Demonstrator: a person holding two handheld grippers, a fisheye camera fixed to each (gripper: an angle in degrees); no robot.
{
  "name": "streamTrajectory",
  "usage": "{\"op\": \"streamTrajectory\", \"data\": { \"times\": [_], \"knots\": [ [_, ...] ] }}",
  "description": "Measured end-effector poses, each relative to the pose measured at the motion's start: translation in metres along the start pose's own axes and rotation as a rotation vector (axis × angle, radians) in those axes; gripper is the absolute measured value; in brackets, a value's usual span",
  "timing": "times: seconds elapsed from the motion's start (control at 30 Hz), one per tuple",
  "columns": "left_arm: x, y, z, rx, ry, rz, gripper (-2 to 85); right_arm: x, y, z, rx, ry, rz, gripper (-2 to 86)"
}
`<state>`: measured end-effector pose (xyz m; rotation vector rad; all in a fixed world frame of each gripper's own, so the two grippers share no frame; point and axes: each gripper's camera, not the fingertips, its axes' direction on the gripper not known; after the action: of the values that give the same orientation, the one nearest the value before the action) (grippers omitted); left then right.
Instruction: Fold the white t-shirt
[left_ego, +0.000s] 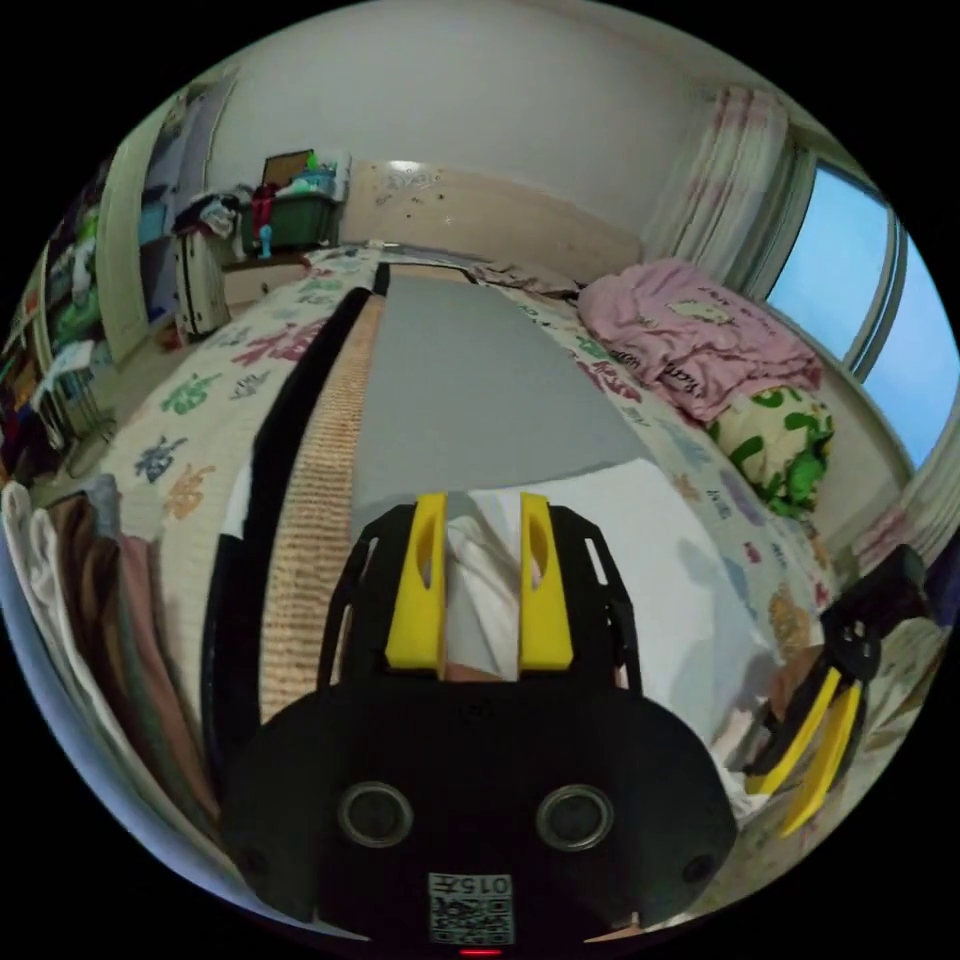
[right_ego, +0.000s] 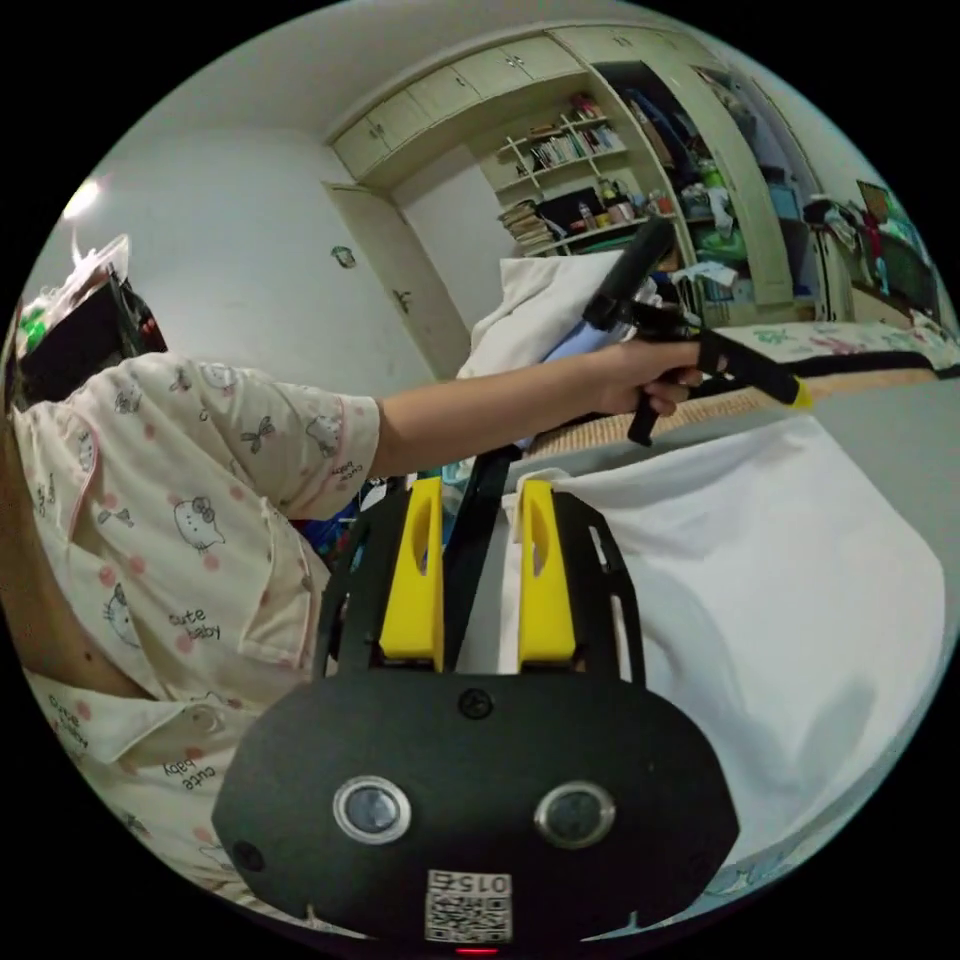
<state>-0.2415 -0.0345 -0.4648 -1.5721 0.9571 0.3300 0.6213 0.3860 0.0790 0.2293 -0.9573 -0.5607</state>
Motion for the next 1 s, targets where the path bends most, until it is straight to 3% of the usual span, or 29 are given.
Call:
{"op": "streamTrajectory", "data": {
  "times": [0.1, 0.27, 0.53, 0.67, 0.83, 1.0],
  "knots": [
    [-0.008, 0.020, 0.008, 0.012, 0.104, -0.073, 10.7, -0.009, 0.010, 0.011, -0.022, 0.001, -0.054, 12.4],
    [0.010, 0.066, -0.014, 0.031, 0.053, -0.082, 10.4, 0.005, 0.019, 0.056, -0.116, -0.037, 0.069, 13.8],
    [0.051, 0.226, -0.055, -0.029, 0.055, -0.180, 11.5, 0.016, 0.028, 0.023, -0.057, -0.055, 0.070, 13.5],
    [0.049, 0.296, -0.055, 0.068, 0.196, -0.311, 9.5, 0.018, 0.026, 0.003, -0.050, -0.115, 0.020, 14.8],
    [0.038, 0.321, -0.023, 0.083, 0.392, -0.383, 1.3, 0.010, 0.016, -0.017, -0.086, -0.079, -0.069, 15.6],
    [0.041, 0.333, -0.019, 0.119, 0.327, -0.401, -0.3, 0.015, -0.002, -0.053, -0.111, -0.099, -0.091, 14.9]
  ]
}}
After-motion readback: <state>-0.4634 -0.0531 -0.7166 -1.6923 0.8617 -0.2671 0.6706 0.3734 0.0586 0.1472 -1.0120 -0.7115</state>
